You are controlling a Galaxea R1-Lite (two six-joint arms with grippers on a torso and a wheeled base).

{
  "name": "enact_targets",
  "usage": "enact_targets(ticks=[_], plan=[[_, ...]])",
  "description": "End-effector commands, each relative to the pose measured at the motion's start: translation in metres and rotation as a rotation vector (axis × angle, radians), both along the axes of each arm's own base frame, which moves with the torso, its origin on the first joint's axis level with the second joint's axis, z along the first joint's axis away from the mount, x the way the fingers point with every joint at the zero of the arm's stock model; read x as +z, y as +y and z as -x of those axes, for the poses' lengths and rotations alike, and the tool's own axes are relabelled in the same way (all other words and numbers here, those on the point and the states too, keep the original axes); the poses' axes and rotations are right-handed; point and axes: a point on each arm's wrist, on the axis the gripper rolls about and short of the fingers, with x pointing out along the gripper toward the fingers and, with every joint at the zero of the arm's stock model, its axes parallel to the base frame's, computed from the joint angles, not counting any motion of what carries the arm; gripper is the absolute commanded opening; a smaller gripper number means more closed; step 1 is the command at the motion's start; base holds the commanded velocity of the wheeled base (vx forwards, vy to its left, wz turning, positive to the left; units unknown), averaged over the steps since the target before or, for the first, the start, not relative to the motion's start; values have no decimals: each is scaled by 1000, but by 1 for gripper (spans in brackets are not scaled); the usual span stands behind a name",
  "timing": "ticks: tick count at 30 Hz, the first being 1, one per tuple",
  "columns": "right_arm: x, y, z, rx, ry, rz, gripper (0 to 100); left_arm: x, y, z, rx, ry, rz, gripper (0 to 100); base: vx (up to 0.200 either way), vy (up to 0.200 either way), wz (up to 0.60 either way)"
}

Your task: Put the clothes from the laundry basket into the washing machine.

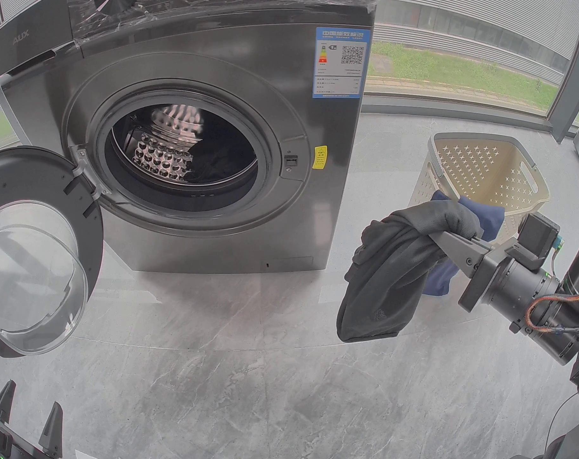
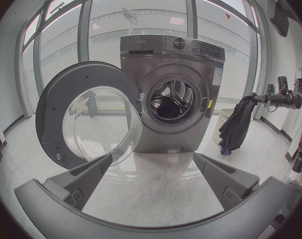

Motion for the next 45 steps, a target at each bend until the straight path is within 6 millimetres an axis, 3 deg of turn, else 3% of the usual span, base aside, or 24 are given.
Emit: enact_targets(ticks=[1, 5, 11, 20, 33, 45], plan=[[-2, 3, 2, 23, 19, -13, 0, -5, 0, -1, 1, 10, 1, 100, 0, 0, 0], [0, 16, 0, 65, 21, -25, 0, -5, 0, -1, 1, 10, 1, 100, 0, 0, 0], [-3, 16, 0, 66, 43, -39, 0, -5, 0, -1, 1, 10, 0, 100, 0, 0, 0], [-4, 16, -4, 58, 57, -49, 0, -5, 0, -1, 1, 9, 0, 100, 0, 200, 0], [-22, 27, -6, 120, 154, -50, 0, -5, 0, -1, 1, 9, 3, 100, 0, 0, 0], [-29, 12, -18, 183, 194, -46, 0, -5, 0, -1, 1, 9, 0, 100, 0, 0, 0]])
